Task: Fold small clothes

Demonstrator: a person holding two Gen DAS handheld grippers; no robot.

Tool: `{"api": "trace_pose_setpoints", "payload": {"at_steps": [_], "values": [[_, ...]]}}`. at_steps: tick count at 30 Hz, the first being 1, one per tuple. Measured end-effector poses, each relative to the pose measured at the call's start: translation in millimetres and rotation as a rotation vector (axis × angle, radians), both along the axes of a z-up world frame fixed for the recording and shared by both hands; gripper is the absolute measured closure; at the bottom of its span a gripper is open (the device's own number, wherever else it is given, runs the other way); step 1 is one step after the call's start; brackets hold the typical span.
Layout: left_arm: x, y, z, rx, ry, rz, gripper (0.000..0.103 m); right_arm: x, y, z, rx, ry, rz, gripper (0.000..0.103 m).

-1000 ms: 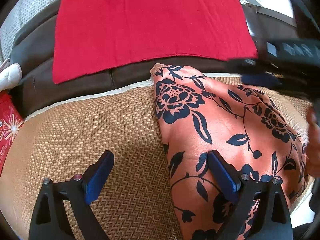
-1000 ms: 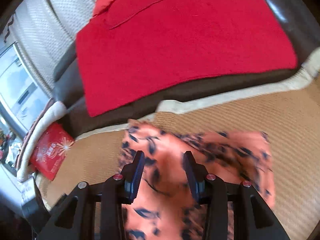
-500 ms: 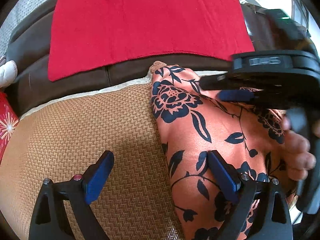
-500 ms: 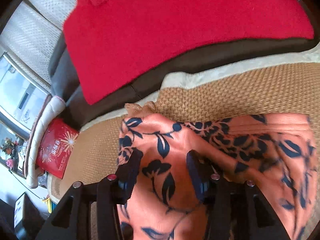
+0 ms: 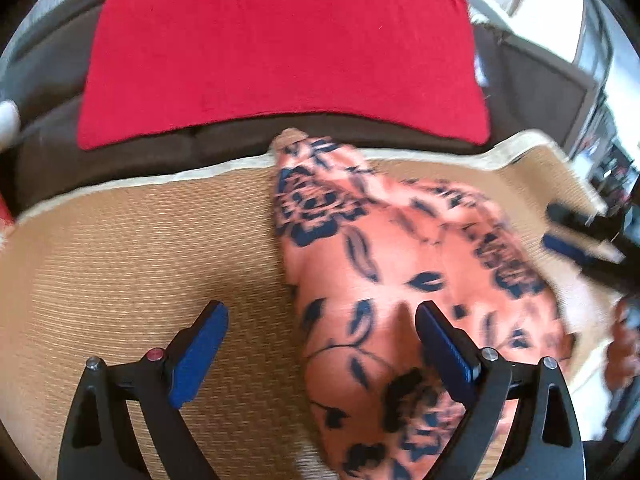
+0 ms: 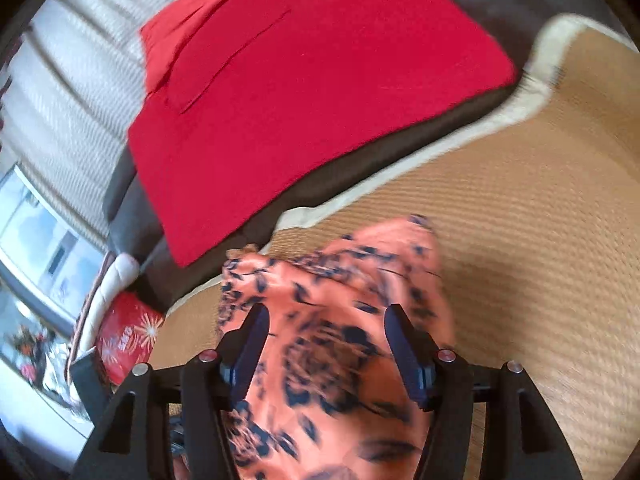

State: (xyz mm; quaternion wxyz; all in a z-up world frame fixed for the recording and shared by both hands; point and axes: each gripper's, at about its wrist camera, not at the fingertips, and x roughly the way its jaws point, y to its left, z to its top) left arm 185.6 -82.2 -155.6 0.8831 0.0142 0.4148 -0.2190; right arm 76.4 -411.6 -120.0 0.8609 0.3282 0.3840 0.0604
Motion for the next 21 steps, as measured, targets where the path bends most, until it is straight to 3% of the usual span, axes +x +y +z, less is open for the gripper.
{"api": "trace_pose_setpoints", "payload": {"at_steps": [5, 8, 16, 21], "values": [[0, 1, 0, -0.099, 0.069, -0.089, 0.007, -12, -32, -15, 0.106, 0.030, -0.021, 0.033], [2, -4, -7, -0.119, 0.140, -0.123, 0.007, -13, -40, -29, 0.151, 0.079, -0.012, 0.033], [11, -3, -23, -0.211, 0.246, -0.133, 0.008, -3, -49, -63, 0.270, 0.163, 0.042, 0.033], [21, -4, -28, -0.241, 0.292, -0.136, 0.008, 5, -47, -72, 0.335, 0.159, 0.096, 0.033]]}}
